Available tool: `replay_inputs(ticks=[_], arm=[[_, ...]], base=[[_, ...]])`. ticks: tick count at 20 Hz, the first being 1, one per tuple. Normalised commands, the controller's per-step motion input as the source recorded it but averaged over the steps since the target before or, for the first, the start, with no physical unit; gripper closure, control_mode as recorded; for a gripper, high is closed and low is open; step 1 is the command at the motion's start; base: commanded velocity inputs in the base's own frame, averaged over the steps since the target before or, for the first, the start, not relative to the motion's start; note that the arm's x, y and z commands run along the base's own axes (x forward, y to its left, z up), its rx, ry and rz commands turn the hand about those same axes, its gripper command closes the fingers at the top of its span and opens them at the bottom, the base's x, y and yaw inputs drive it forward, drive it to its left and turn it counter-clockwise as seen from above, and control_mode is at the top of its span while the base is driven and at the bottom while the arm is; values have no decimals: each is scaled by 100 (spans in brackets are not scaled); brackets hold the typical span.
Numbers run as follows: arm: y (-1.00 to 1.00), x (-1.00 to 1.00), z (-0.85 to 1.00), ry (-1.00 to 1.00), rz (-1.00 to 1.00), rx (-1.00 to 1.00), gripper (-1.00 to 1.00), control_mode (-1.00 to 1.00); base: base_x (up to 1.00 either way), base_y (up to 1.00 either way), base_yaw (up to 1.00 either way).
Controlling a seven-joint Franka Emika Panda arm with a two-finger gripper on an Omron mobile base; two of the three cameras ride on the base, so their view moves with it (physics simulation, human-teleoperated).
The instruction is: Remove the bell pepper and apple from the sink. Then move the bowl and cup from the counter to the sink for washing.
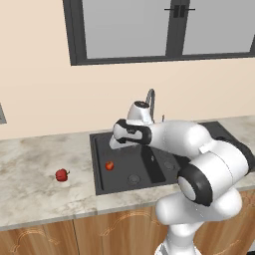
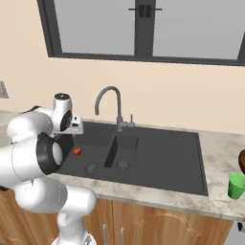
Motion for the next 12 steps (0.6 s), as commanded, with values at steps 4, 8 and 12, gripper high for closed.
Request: replay_inputs(ticks=[4, 8, 12], arm=[[0, 30, -21, 2, 0, 0, -100, -100], [0, 25, -27, 2, 0, 0, -100, -100], [2, 18, -30, 0, -1, 0, -100, -100]], base=[[0, 0, 0], [0, 0, 0], [0, 0, 0]])
